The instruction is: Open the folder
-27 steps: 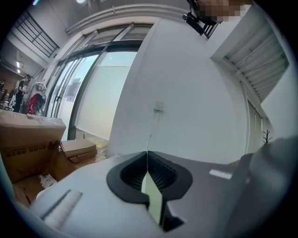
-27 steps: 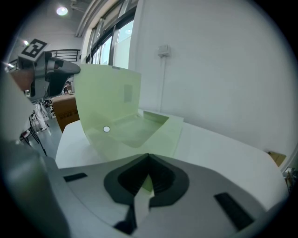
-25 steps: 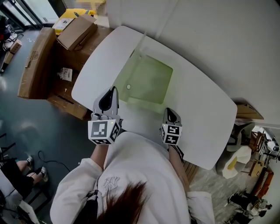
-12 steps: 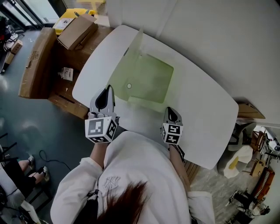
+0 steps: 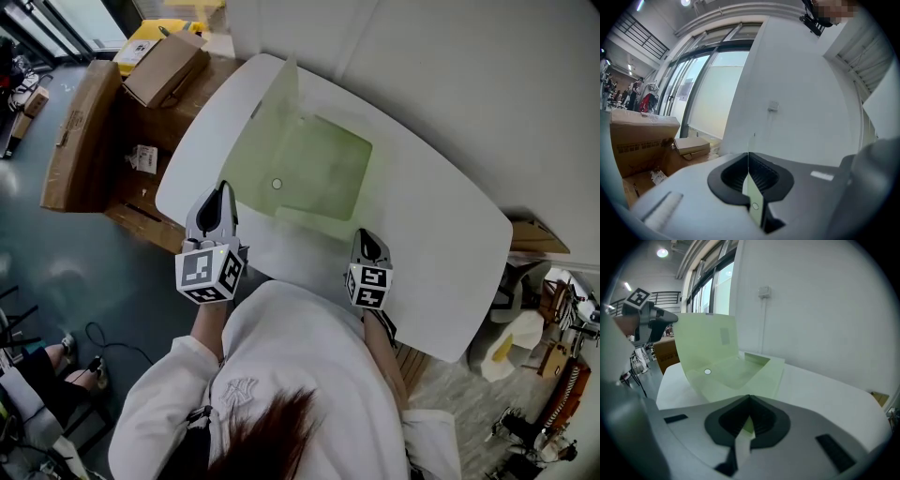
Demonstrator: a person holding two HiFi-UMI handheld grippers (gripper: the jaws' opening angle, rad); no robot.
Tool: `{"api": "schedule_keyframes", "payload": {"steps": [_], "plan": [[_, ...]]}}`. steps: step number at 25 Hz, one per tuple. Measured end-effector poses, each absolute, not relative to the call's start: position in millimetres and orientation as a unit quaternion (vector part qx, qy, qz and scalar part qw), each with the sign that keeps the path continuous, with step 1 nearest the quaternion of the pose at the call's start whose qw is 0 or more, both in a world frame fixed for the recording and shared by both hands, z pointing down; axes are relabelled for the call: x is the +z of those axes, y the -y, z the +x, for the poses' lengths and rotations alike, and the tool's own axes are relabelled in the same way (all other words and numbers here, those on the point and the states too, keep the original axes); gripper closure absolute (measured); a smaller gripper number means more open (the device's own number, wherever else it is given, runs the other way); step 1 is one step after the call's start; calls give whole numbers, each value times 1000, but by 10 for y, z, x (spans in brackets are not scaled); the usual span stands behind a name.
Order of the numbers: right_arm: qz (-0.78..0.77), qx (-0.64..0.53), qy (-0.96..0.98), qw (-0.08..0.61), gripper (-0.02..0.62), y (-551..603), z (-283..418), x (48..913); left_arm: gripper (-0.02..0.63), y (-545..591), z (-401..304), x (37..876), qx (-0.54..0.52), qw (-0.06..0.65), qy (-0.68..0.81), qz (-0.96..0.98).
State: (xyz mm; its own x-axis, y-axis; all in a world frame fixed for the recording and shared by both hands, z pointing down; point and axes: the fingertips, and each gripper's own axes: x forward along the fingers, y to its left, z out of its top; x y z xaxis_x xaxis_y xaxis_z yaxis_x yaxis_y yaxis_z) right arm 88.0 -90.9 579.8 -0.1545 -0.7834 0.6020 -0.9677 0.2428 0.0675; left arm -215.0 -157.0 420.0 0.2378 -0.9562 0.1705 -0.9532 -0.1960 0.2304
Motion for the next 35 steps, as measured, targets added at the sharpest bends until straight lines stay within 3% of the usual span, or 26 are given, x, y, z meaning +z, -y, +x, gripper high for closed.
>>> {"api": "schedule_keyframes", "payload": {"steps": [35], "plan": [[588, 171, 745, 265, 589, 905, 893, 5790, 594, 1552, -2168, 4257, 16, 132, 627, 768]]}}
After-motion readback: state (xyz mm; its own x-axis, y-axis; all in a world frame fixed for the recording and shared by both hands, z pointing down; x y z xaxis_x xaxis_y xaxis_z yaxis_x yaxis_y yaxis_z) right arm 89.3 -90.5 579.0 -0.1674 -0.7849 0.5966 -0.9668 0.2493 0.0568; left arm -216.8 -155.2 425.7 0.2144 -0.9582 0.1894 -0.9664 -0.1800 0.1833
